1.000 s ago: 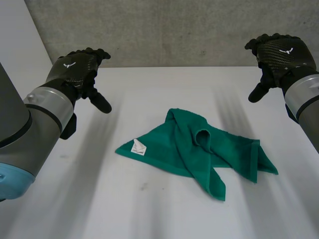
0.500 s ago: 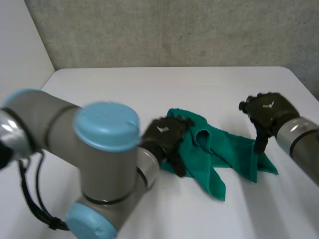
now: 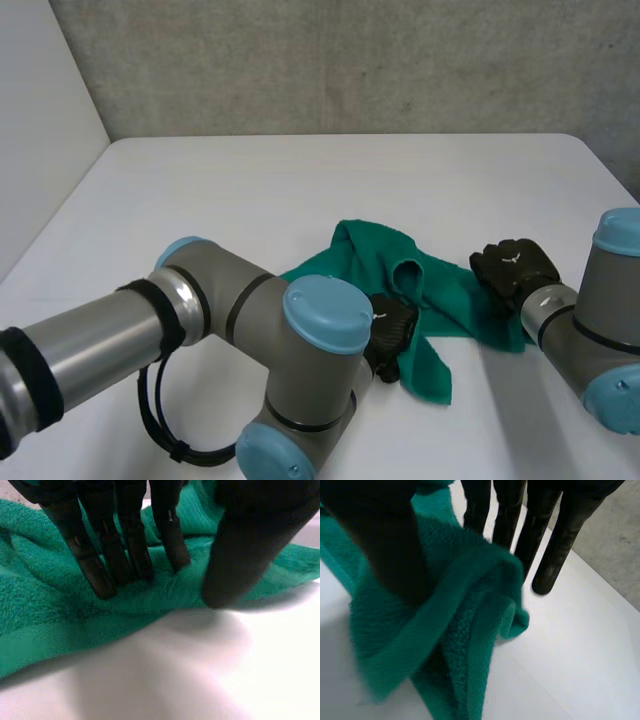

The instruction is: Fold the towel.

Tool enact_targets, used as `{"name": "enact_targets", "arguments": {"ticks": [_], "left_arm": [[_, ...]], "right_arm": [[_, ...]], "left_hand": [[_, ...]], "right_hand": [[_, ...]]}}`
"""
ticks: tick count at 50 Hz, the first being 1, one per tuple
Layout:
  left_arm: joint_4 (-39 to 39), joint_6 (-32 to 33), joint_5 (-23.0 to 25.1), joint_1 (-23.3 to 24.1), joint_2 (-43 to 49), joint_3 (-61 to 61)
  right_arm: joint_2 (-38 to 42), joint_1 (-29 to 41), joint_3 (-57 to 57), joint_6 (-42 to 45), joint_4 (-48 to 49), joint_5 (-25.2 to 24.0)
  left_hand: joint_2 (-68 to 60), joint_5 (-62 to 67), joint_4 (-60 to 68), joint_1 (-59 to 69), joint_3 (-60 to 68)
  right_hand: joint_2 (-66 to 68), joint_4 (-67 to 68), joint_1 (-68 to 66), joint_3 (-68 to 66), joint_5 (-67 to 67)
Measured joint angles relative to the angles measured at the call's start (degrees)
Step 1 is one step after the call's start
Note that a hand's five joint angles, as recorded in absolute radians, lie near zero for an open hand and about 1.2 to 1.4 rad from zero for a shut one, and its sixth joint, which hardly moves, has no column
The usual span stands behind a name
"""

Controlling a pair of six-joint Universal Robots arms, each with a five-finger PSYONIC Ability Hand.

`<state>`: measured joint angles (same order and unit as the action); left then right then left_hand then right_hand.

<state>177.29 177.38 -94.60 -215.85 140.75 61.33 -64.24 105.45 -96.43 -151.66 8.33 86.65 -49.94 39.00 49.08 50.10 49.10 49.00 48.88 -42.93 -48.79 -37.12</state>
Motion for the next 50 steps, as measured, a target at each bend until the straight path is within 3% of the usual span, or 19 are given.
{"name": "enact_targets", "arguments": {"ticks": [1,2,3,4,11,17,23,27,29,32,36,38,43,44,50], "left_arm": [[0.36,0.61,-0.01,-0.03,0.28,-0.23],[0.62,1.00,-0.03,-0.06,0.40,-0.33],[0.97,1.41,-0.06,-0.12,0.41,-0.41],[1.50,1.84,-0.13,-0.27,0.07,-0.53],[3.96,2.65,-0.44,-2.27,-5.87,0.29],[4.68,4.94,-0.39,-10.28,-17.16,5.26],[3.21,13.71,0.42,-19.91,-27.55,12.74],[1.96,17.44,0.86,-22.11,-29.19,15.16],[-0.47,22.96,1.90,-24.22,-29.87,18.01],[-1.90,26.09,2.68,-25.05,-28.60,17.99],[-2.50,27.61,2.97,-25.34,-26.86,16.09],[-2.25,29.01,2.97,-25.67,-24.19,8.17],[0.66,29.56,2.25,-26.85,-23.25,-1.87],[4.28,29.70,1.20,-28.12,-23.82,-7.53],[14.75,29.69,-2.18,-30.82,-27.98,-13.63]], "right_arm": [[-0.02,-0.30,0.20,-0.02,-0.01,0.02],[-0.05,-0.48,0.30,-0.03,0.00,0.02],[-0.09,-0.62,0.36,-0.04,0.01,0.02],[-0.37,-1.10,0.54,-0.07,0.14,0.02],[-5.10,-2.54,1.68,-0.78,0.91,-0.03],[-11.43,-3.05,4.86,-2.66,-1.53,-0.23],[-14.11,-3.14,10.29,-1.69,-14.86,-1.92],[-13.89,-3.04,11.95,-0.67,-20.58,-2.85],[-11.50,-2.68,14.47,1.70,-27.96,-4.30],[-8.35,-2.37,17.84,2.95,-29.69,-4.79],[-6.46,-2.18,20.71,3.03,-28.90,-4.67],[-4.13,-1.83,29.01,-0.23,-23.46,-3.05],[-3.72,-1.83,36.80,-6.47,-16.58,-0.56],[-4.37,-1.95,40.93,-11.56,-11.14,1.02],[-8.44,-2.24,44.13,-19.65,-1.46,2.21]], "left_hand": [[-2.66,3.45,3.41,3.63,2.41],[-2.66,3.45,3.41,3.63,2.41],[-2.66,3.45,3.41,3.63,2.41],[-15.62,15.37,16.51,14.26,14.32],[-18.23,15.80,18.91,14.26,18.00],[-18.38,15.83,18.92,14.26,18.40],[-18.42,15.80,19.12,14.26,18.40],[-18.42,15.80,19.12,14.26,18.40],[-18.42,15.80,19.12,14.26,18.40],[-18.43,15.80,19.13,14.26,18.40],[-18.47,15.80,19.14,14.26,18.41],[-18.54,15.80,19.15,14.26,18.65],[-18.57,15.80,19.15,14.26,18.65],[-18.57,15.80,19.15,14.26,18.65],[-18.57,15.84,19.15,14.26,18.65]], "right_hand": [[0.00,0.00,0.00,0.00,0.00],[14.06,13.65,-9.84,-13.64,-13.82],[15.17,14.88,-10.46,-14.66,-15.10],[15.17,14.88,-10.46,-14.66,-15.10],[17.67,18.97,-11.12,-17.53,-17.57],[17.67,18.97,-11.12,-17.54,-17.56],[17.66,18.98,-11.12,-18.30,-18.02],[17.66,18.98,-11.12,-18.30,-18.02],[17.66,18.99,-11.12,-18.30,-18.02],[17.66,19.00,-11.12,-18.30,-18.02],[17.66,19.00,-11.12,-18.29,-18.02],[17.67,19.01,-11.12,-18.30,-18.02],[17.66,19.02,-11.12,-18.30,-18.02],[17.67,19.03,-11.12,-18.30,-18.02],[17.67,19.18,-11.11,-18.30,-18.02]]}}
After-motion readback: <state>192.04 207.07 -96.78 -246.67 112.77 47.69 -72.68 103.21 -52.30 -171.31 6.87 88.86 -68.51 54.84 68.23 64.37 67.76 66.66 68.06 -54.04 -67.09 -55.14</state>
